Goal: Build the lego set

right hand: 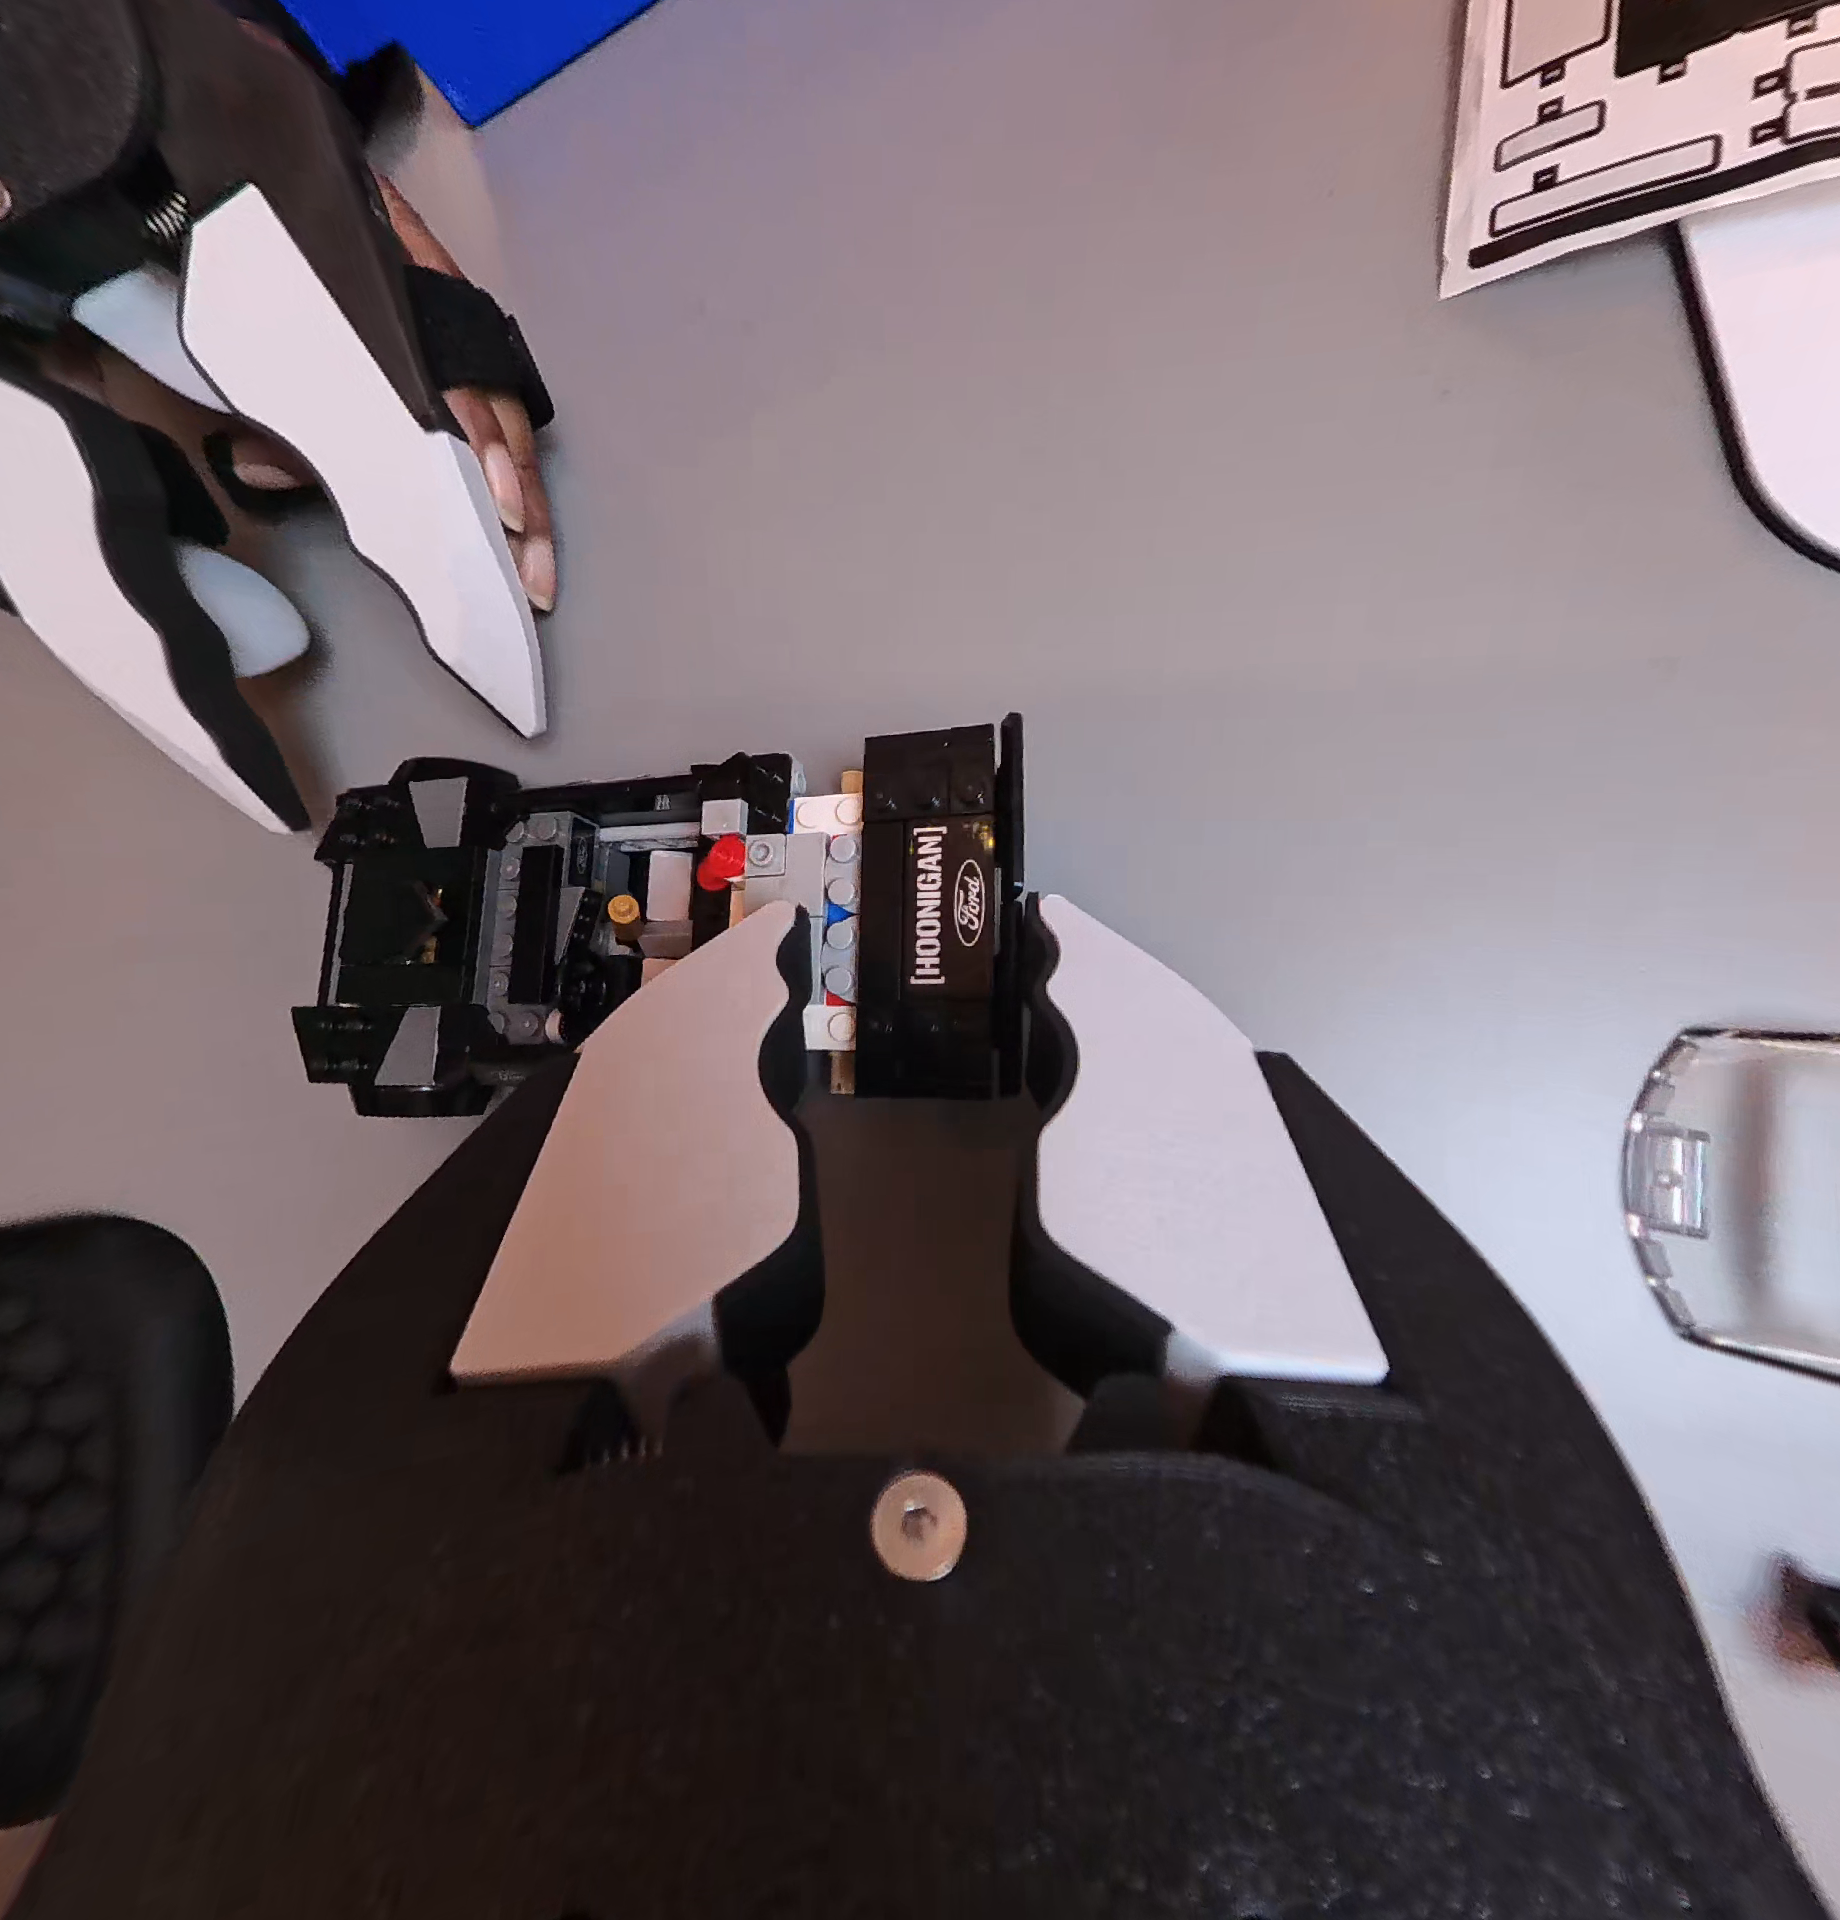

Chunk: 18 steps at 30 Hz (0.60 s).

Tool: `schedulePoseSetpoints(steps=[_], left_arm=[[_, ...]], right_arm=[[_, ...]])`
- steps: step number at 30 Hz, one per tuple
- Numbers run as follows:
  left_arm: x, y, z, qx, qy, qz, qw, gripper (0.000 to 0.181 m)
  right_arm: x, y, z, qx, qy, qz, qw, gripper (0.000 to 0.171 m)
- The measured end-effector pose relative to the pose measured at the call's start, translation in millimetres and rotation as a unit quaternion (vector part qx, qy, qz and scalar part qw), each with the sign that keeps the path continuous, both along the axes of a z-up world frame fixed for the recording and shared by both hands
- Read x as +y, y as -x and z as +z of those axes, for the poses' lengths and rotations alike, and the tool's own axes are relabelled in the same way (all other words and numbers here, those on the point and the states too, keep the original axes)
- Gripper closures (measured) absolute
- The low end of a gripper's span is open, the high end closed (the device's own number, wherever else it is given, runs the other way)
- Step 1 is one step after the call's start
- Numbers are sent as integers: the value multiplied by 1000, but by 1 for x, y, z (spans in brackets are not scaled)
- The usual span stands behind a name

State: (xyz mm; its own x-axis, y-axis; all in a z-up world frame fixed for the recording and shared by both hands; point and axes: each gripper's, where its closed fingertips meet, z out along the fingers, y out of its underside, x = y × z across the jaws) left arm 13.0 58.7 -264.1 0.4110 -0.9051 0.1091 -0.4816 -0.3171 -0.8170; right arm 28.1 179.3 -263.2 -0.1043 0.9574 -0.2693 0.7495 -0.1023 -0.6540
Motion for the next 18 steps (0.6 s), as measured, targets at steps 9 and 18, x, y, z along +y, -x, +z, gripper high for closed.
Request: schedulePoseSetpoints(steps=[9, 18], left_arm=[[0, -5, -2, 14, -14, -11, 1000, 138], [-6, -8, -3, 16, -19, -43, 999, 140]], right_arm=[[-5, -2, 0, 25, -5, -13, 1000, 132], [-10, 1, 1, 32, -9, -11, 999, 130]])
